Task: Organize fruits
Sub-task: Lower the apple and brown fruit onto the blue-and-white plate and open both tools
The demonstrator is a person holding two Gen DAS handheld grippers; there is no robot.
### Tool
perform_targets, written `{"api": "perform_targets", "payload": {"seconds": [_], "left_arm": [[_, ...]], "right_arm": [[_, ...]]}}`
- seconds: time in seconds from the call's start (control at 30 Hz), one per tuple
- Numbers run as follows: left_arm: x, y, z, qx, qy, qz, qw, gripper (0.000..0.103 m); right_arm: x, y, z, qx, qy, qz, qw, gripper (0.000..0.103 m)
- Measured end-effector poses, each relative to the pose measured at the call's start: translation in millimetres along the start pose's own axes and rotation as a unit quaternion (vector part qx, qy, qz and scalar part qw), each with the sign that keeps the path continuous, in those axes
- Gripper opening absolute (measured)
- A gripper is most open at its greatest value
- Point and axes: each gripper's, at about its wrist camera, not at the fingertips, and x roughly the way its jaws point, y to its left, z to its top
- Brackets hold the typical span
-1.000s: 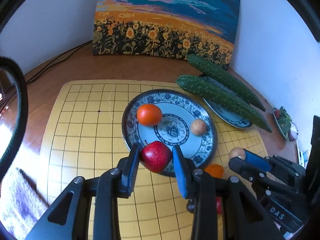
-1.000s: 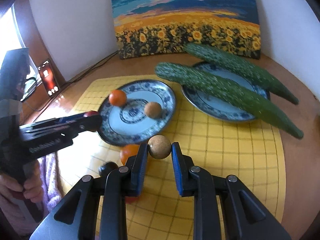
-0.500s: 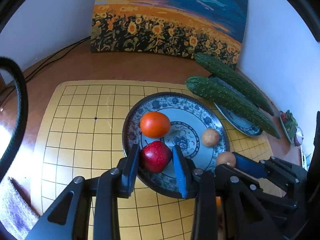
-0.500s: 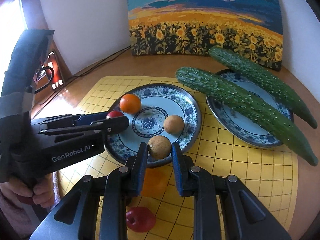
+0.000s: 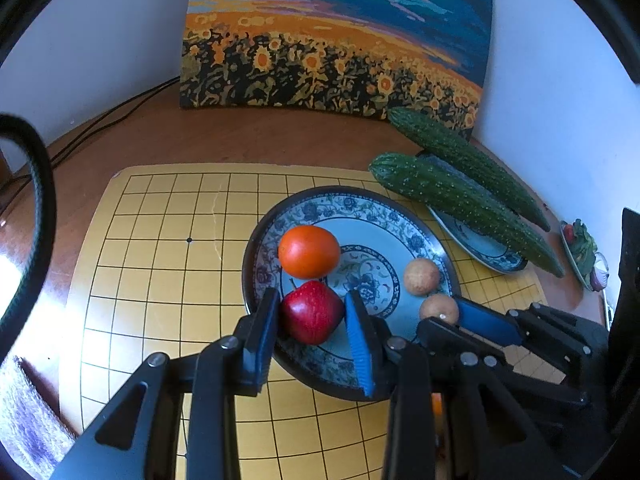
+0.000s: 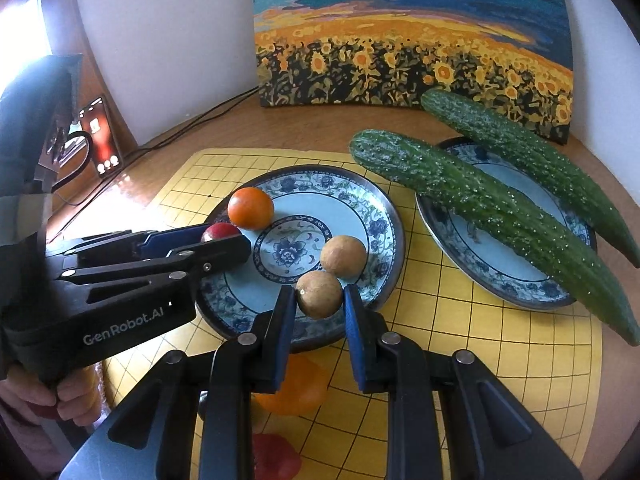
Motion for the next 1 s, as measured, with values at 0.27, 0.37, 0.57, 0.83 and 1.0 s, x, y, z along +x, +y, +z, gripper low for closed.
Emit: {"api": "perform_targets", "payload": {"seconds": [0.27, 0.37, 0.57, 0.83, 1.0], "left_arm": [[1.2, -5.4, -1.9, 0.009, 0.007, 0.000, 0.9999, 0.036], [-1.6, -5.5, -1.7, 0.012, 0.006, 0.001, 0.9999, 0.041], [-12.0, -6.4, -2.7, 0.010, 0.001, -0.002, 0.9999, 0.043], [-25.6, -6.0, -8.2, 0.003, 0.002, -0.005, 1.0000, 0.044], [-34.4, -6.2, -16.0, 0.000, 0.003, -0.005, 1.0000, 0.044]], "right_arm": [[-1.5, -0.1, 1.2, 0.002, -0.005, -0.002, 1.000, 0.033], [-5.7, -2.1, 1.5, 0.005, -0.011, -0.001, 1.000, 0.038], [-17.4, -2.7, 0.4, 0.005, -0.019, -0.002, 1.000, 0.042], [-34.5, -1.6, -7.8, 0.012, -0.036, 0.002, 0.999, 0.043], [-42.1, -0.7, -16.4, 0.017, -0.034, 0.000, 0.999, 0.043]]}}
